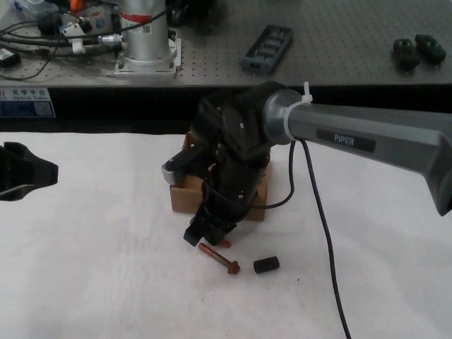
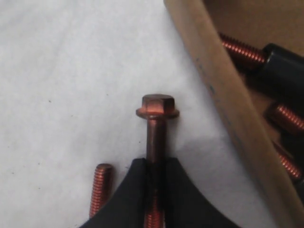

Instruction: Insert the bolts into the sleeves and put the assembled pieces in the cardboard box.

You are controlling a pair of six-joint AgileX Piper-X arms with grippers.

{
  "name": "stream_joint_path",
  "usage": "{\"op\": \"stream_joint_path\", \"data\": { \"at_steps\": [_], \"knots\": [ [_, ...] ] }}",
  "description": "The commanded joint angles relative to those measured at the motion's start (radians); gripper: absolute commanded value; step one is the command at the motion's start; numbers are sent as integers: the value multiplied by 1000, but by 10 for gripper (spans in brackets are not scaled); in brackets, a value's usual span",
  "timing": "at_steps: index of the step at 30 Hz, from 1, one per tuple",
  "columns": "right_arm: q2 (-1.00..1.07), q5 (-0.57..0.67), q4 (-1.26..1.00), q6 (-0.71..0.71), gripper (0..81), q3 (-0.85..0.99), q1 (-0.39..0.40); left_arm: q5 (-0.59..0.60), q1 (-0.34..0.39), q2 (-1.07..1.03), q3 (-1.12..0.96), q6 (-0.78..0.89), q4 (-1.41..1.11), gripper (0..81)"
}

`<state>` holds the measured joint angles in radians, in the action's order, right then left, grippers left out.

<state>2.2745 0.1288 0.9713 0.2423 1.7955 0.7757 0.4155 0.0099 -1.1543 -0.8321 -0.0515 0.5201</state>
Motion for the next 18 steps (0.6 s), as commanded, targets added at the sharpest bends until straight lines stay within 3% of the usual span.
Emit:
{"op": "stream_joint_path", "data": {
  "at_steps": [1, 10, 18],
  "knots": [
    [-13, 22, -2, 5, 42, 6, -5, -7, 5, 14, -4, 9, 1, 318],
    [-262, 127, 12, -2, 42, 34, -30, 91, 18, 14, 116, 86, -158, 318],
    [-540, 151, 81, -4, 42, 29, -77, 50, 167, -8, 168, -128, -262, 318]
  ]
}}
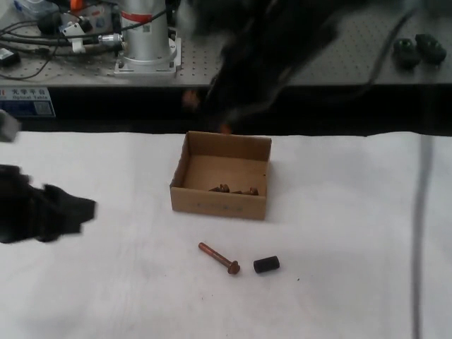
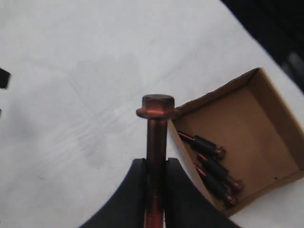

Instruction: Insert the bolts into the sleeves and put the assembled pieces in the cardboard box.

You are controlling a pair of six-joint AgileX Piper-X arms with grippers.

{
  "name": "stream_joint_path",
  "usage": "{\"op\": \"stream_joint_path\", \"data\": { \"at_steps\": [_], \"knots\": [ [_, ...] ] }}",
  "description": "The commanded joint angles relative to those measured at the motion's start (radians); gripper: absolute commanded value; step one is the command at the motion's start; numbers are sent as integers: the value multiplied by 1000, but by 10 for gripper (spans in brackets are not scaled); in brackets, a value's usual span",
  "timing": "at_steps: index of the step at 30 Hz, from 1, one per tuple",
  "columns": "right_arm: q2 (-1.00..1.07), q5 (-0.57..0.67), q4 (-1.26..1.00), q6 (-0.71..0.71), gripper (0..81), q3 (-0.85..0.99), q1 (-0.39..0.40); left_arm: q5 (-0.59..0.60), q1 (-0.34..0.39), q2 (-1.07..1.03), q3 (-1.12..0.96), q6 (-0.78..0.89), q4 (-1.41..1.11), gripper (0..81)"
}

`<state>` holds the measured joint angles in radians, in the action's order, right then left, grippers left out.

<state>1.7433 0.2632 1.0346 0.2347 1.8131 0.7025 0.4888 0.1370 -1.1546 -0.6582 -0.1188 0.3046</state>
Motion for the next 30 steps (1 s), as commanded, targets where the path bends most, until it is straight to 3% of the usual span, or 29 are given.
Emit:
{"op": "stream_joint_path", "data": {
  "at_steps": [1, 7, 13, 17, 24, 30],
  "knots": [
    [-35, 17, 14, -1, 42, 3, -8, -42, 61, -24, -12, -60, -53, 318],
    [-221, 17, -3, -44, 42, -122, -28, -58, 172, -163, -90, -155, -35, 318],
    [-411, 17, -118, -97, 42, -391, -28, -128, 315, -312, -217, -347, 60, 318],
    [-515, 15, -211, -165, 42, -548, -44, -140, 387, -412, -281, -390, 79, 318],
    [-645, -7, -226, -193, 42, -755, -73, -144, 481, -557, -401, -427, 89, 318],
    [-764, -15, -233, -221, 42, -879, -94, -144, 512, -660, -483, -450, 112, 318]
  ]
}}
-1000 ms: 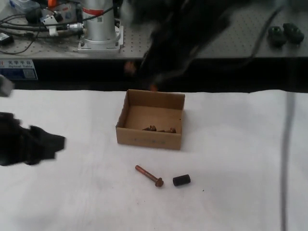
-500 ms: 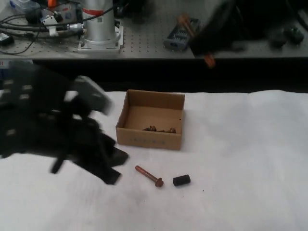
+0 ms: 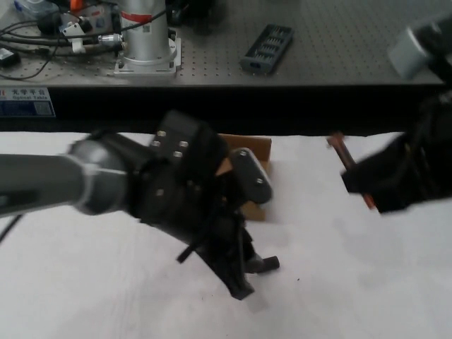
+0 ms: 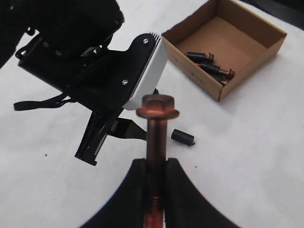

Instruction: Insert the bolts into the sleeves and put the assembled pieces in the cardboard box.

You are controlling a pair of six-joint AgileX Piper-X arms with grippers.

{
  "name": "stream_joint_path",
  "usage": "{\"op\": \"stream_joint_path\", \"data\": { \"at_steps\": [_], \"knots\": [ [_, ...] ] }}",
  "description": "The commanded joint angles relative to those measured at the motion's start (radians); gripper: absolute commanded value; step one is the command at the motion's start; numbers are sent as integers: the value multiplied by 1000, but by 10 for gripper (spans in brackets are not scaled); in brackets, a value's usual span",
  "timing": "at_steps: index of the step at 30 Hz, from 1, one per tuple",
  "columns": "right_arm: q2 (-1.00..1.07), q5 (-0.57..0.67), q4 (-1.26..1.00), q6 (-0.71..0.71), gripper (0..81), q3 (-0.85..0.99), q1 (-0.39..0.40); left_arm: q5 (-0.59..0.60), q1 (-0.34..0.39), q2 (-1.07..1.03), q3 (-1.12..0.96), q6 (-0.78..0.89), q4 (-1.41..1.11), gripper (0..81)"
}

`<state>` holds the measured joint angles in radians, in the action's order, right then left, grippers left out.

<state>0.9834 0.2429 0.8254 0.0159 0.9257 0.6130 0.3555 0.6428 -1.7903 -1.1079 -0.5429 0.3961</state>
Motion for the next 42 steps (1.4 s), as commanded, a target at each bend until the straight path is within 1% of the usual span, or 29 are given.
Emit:
{"op": "stream_joint_path", "data": {
  "at_steps": [1, 12, 24, 26, 29, 31, 35, 39, 42],
  "knots": [
    [-26, 6, -23, -5, 42, -6, -8, -10, 8, -37, -42, -34, 30, 318],
    [-196, -2, -16, -69, 43, -88, -20, -29, 10, -130, -86, -124, 51, 318],
    [-246, 2, 9, -113, 43, -188, -20, -37, 36, -211, -195, -129, 51, 318],
    [-246, 7, 21, -113, 43, -187, -20, -37, 39, -231, -200, -129, 53, 301],
    [-263, 22, 29, -113, 43, -187, -20, -37, 43, -254, -199, -136, 65, 240],
    [-276, 22, 29, -113, 43, -187, -20, -40, 47, -259, -199, -163, 91, 233],
    [-301, 22, 29, -125, 43, -189, -20, -128, 50, -258, -199, -202, 111, 233],
    [-321, 22, 29, -141, 43, -189, -20, -177, 50, -258, -199, -268, 159, 233],
    [-333, 24, 29, -157, 43, -189, -20, -198, 50, -258, -199, -281, 197, 233]
  ]
}}
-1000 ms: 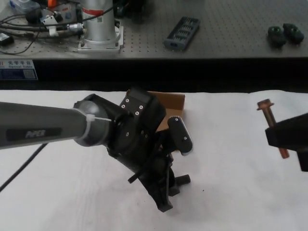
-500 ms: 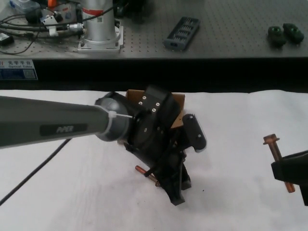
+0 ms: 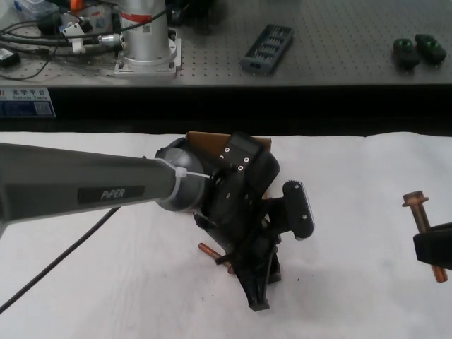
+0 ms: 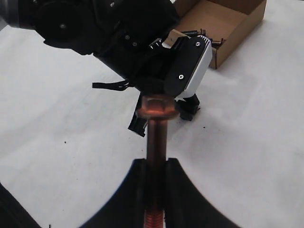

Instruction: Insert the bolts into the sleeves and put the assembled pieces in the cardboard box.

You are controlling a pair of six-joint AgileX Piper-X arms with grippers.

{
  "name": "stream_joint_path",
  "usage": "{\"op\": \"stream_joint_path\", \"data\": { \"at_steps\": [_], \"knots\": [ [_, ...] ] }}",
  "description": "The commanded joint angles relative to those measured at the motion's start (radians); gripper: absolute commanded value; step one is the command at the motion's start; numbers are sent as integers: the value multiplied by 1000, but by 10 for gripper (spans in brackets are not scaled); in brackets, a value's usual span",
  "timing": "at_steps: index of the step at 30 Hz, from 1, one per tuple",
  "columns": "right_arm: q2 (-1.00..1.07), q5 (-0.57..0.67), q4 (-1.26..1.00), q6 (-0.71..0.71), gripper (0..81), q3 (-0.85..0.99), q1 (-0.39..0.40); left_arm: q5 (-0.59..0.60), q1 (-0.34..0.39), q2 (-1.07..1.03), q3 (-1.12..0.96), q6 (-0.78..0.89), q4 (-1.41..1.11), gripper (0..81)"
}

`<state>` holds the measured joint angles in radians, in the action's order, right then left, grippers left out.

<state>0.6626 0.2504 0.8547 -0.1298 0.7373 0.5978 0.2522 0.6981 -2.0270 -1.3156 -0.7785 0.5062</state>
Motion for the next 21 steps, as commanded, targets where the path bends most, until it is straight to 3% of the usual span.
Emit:
{"op": "stream_joint_path", "data": {
  "at_steps": [1, 6, 18, 21],
  "knots": [
    [-15, 23, -1, -14, 43, 0, -5, -106, -5, -22, 8, -57, 97, 233],
    [-34, 66, -1, -41, 43, 0, -5, -166, -5, -22, 8, -91, 130, 233],
    [-75, 77, -1, -58, 43, 0, -5, -161, -5, -22, 8, -92, 175, 232],
    [-75, 77, -1, -58, 43, 0, -5, -162, -3, -22, 8, -59, 165, 188]
  ]
}}
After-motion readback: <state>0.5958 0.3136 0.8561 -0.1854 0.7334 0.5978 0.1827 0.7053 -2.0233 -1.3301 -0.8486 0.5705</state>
